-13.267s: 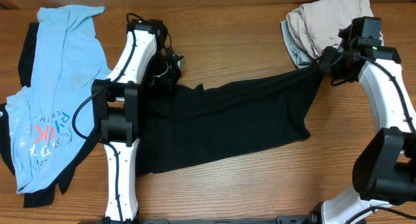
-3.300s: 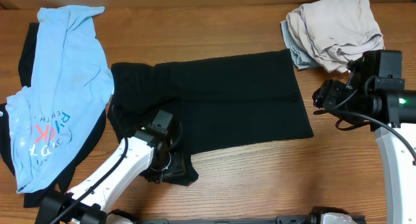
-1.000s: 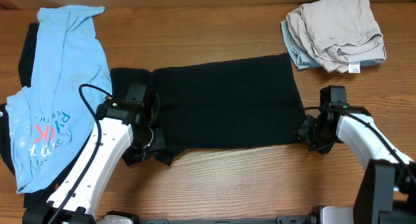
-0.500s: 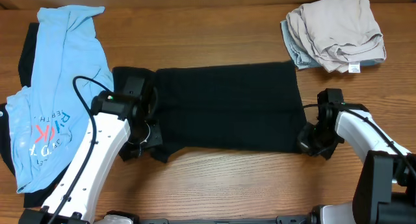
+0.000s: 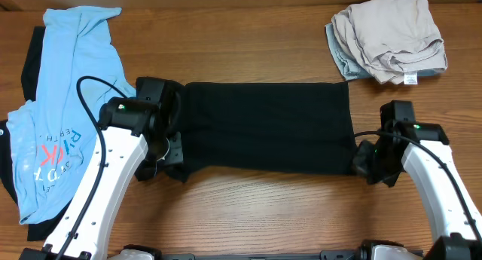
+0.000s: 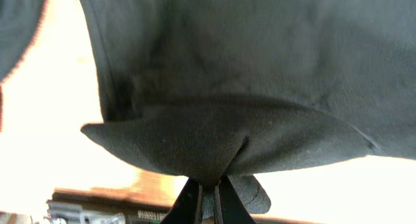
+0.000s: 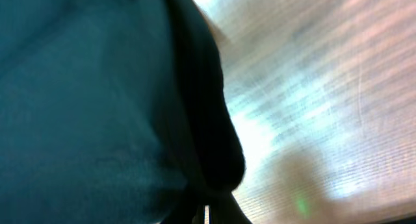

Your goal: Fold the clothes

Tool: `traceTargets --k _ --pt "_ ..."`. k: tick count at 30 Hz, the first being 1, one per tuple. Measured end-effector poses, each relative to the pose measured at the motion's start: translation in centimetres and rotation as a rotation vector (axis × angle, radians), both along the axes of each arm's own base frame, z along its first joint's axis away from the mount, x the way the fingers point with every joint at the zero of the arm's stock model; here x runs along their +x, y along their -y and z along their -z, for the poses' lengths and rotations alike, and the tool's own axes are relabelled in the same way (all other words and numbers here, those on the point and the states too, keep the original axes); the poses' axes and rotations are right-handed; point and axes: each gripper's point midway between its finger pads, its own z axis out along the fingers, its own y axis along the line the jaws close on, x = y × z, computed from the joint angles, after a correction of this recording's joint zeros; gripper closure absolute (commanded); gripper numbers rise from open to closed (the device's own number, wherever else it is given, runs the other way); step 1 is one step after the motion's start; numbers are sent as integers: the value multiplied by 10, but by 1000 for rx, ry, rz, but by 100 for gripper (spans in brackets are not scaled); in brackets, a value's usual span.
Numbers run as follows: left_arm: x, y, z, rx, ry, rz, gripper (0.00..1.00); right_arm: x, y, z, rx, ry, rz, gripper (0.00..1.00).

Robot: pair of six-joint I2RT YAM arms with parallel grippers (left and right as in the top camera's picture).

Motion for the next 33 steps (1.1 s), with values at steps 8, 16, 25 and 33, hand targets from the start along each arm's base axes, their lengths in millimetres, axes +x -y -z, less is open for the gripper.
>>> traceTargets --k 8,16,25,33 --pt "45 -10 19 98 93 1 96 52 3 -21 -12 213 -30 96" --pt "102 -12 57 137 177 4 96 90 5 -28 -31 360 -74 96" --pt "152 -20 72 129 312 -47 94 126 4 -3 -16 408 -103 96" --pt "164 -23 69 141 363 -43 11 144 2 2 -9 459 -137 13"
